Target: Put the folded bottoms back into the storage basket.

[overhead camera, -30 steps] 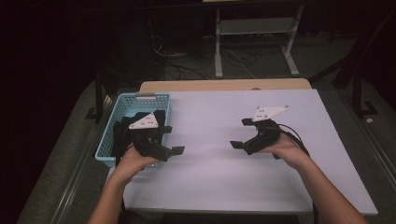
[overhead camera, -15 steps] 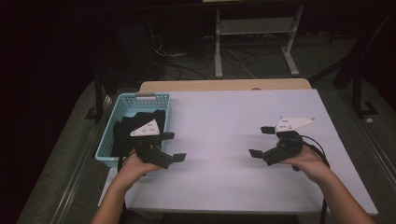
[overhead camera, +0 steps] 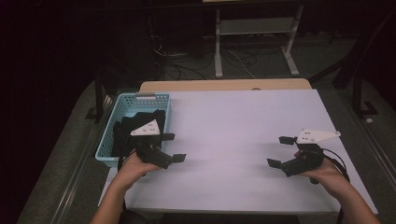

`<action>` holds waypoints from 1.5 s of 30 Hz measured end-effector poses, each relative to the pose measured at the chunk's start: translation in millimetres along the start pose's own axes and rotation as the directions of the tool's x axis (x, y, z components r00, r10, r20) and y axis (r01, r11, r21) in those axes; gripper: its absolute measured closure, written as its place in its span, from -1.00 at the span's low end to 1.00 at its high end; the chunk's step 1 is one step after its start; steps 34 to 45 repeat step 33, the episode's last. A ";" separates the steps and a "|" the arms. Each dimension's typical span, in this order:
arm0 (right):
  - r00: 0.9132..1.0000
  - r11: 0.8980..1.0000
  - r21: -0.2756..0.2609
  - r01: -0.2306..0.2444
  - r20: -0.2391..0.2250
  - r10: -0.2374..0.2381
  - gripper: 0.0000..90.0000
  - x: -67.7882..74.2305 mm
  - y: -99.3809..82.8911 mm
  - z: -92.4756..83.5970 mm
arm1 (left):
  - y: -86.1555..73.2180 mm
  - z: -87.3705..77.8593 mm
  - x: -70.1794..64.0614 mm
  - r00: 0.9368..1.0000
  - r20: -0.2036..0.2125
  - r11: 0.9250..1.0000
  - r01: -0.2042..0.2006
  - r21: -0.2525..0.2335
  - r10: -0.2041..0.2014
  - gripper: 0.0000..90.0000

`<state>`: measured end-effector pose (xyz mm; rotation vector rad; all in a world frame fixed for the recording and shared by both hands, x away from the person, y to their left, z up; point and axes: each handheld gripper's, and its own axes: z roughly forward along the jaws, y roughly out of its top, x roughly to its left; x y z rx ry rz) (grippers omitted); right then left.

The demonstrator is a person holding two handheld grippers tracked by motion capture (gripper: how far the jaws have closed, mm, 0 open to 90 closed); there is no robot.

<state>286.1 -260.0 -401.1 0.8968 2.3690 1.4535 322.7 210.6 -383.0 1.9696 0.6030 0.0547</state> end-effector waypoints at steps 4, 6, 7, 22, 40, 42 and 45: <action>1.000 1.000 0.003 -0.006 0.017 0.006 -0.97 -1.0 -8.9 -5.5 | -0.1 0.3 -0.2 1.000 -0.002 1.000 -0.006 0.002 0.006 -1.00; 1.000 1.000 0.010 -0.004 0.024 0.003 -0.97 -1.1 -13.4 -7.2 | -0.2 0.2 -0.1 1.000 -0.003 1.000 -0.004 0.003 0.004 -1.00; 1.000 1.000 0.013 -0.007 0.025 0.006 -0.97 -1.1 -16.1 -8.1 | -0.2 0.2 -0.1 1.000 -0.004 1.000 -0.006 0.003 0.006 -1.00; 1.000 1.000 0.005 0.001 0.025 -0.001 -0.97 -0.5 -34.4 -15.6 | -1.0 0.8 -0.2 1.000 0.004 1.000 -0.013 0.013 0.013 -1.00; 1.000 1.000 0.025 0.015 0.015 -0.016 -0.97 0.0 -35.3 -13.1 | -1.0 1.6 -0.4 1.000 0.005 1.000 -0.014 0.022 0.014 -1.00; 1.000 1.000 0.025 0.015 0.015 -0.016 -0.97 0.0 -35.3 -13.1 | -1.0 1.6 -0.4 1.000 0.005 1.000 -0.014 0.022 0.014 -1.00; 1.000 1.000 0.025 0.015 0.015 -0.016 -0.97 0.0 -35.3 -13.1 | -1.0 1.6 -0.4 1.000 0.005 1.000 -0.014 0.022 0.014 -1.00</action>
